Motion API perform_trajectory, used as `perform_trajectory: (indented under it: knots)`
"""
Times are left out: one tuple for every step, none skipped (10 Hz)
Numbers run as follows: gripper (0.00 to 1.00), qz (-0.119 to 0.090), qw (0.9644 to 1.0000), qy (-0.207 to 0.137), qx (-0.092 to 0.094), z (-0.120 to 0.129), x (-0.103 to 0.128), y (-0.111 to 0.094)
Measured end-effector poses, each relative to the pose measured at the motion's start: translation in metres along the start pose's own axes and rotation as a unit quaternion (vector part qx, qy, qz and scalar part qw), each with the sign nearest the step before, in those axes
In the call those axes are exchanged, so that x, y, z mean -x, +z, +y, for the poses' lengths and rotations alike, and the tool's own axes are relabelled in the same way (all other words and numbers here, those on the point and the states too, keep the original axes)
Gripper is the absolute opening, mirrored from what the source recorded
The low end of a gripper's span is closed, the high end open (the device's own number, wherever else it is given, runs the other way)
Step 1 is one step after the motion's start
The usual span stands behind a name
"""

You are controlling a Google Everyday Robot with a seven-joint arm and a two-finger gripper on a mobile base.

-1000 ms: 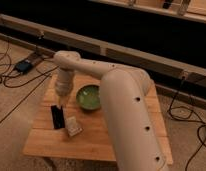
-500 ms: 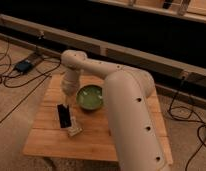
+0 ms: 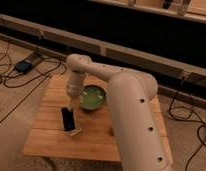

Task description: Place the eraser on the white sponge

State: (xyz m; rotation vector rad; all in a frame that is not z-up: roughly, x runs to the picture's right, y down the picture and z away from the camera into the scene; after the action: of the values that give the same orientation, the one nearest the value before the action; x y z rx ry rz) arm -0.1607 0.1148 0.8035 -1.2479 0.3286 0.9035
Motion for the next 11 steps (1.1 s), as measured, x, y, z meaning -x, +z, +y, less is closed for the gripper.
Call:
perform_trajectory:
  knots:
    - [0.0,0.003,1.0,0.0,0.003,-0.002,-0.002,0.003]
    - [0.0,0.005,1.0,0.0,0.004,-0.002,-0.003,0.004]
    - [0.0,0.009,0.9999,-0.002,0.009,-0.001,-0.006,0.008]
    - [0.01,0.012,0.9998,-0.003,0.012,-0.001,-0.007,0.01]
    - [0.05,0.016,0.9998,-0.004,0.014,-0.001,-0.009,0.012]
    - [0.14,0.02,0.9997,-0.003,0.015,-0.002,-0.01,0.014]
    - [0.27,0.023,0.9996,-0.002,0.016,-0.004,-0.01,0.017]
    - [0.35,0.024,0.9996,-0.002,0.016,-0.006,-0.01,0.018]
    - [0.47,0.023,0.9996,-0.003,0.015,-0.007,-0.008,0.018]
    - [0.56,0.023,0.9996,-0.004,0.014,-0.007,-0.007,0.018]
    - [0.67,0.021,0.9997,-0.005,0.014,-0.007,-0.005,0.018]
